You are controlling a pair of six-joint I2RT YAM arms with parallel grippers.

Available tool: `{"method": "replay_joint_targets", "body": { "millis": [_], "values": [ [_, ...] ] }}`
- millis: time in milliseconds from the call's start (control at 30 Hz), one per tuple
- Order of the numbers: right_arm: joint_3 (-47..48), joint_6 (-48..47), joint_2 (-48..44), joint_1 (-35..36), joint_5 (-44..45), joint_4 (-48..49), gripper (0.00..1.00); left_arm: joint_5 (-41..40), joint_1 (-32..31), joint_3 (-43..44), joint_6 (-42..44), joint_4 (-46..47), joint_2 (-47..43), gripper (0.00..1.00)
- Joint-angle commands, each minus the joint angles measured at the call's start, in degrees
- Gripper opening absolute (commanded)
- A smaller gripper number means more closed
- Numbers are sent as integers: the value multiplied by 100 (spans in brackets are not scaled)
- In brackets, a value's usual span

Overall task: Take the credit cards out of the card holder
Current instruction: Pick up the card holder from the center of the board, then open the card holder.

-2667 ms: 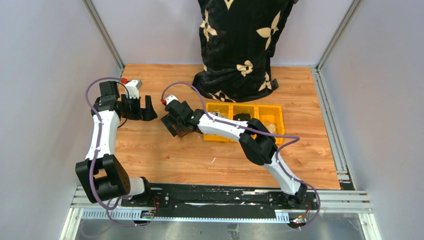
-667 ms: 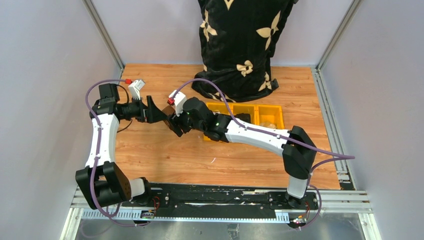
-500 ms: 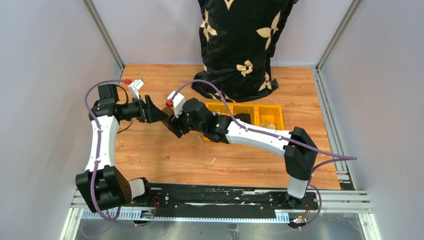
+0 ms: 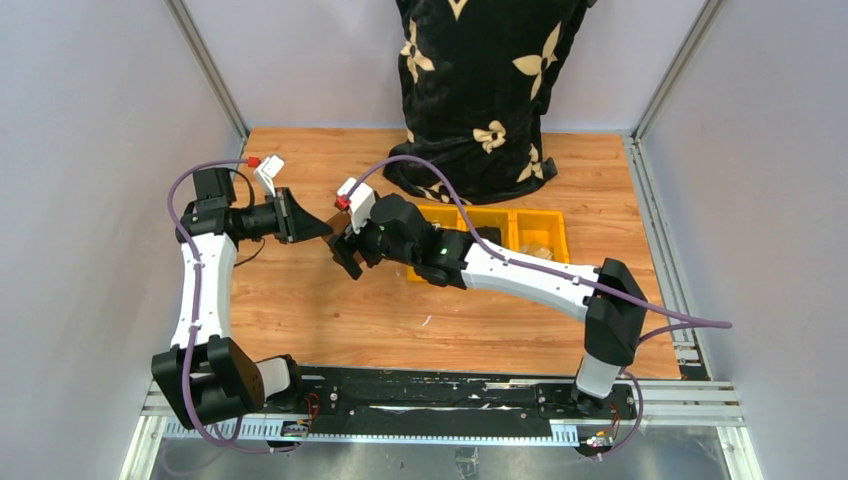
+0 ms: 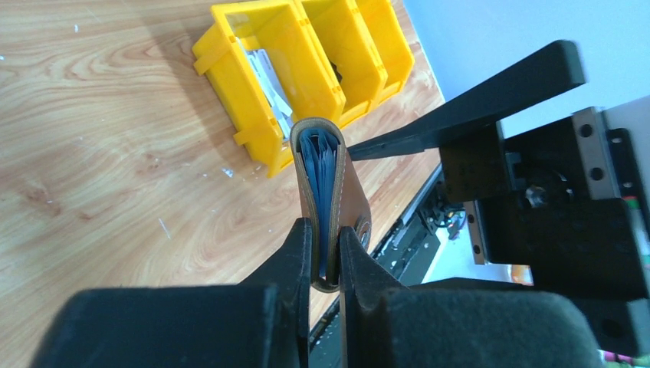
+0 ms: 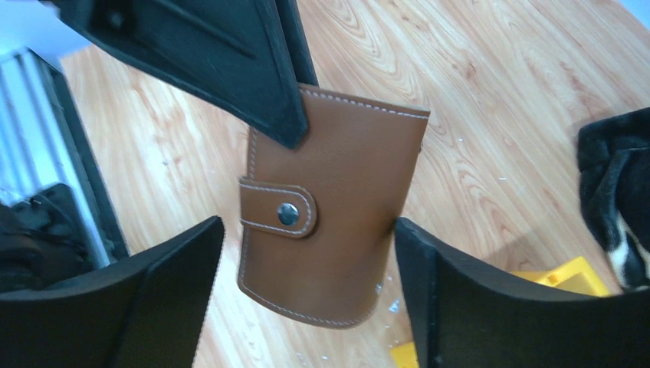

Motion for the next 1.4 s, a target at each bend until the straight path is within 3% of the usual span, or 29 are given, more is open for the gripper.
{"method": "replay_joint_targets", "body": {
  "millis": [0, 133, 267, 400, 633, 800, 1033, 1167, 1300, 1333, 1367],
  "values": [
    [-151, 546, -515, 26, -287, 300, 91, 314, -40, 285, -226, -138, -118, 5],
    [-820, 1647, -985, -326, -639, 745, 94, 340, -35, 491, -348, -163, -237, 2],
    [-1947, 3814, -1440, -999, -1108, 1604, 95, 425, -34, 764, -634, -173, -223, 1],
    [-3065, 5369, -1756, -1324, -1498, 3559, 95, 452, -54, 1084, -1038, -182, -69, 0],
    [-3145, 6209, -1521, -1317, -1854, 4612, 95, 376, -108, 1258, -1251, -181, -264, 0],
    [-3274, 6877, -1052, -1285, -2021, 5985, 95, 309, -123, 1232, -1341, -174, -310, 0],
    [-3171, 7107, -628, -1100, -2039, 6492, 93, 322, -127, 1285, -1495, -178, -318, 0],
    [-3146, 7289, -500, -1065, -2089, 6783, 78, 260, -140, 1266, -1497, -178, -380, 0],
    [-3084, 7245, -547, -1076, -2181, 6717, 41, 138, -157, 1092, -1413, -168, -410, 2],
    [-3083, 7179, -599, -1097, -2226, 6603, 30, 108, -164, 1020, -1383, -165, -432, 9],
    [-3075, 7112, -663, -1134, -2305, 6387, 19, 76, -173, 952, -1325, -164, -460, 23]
  ]
}}
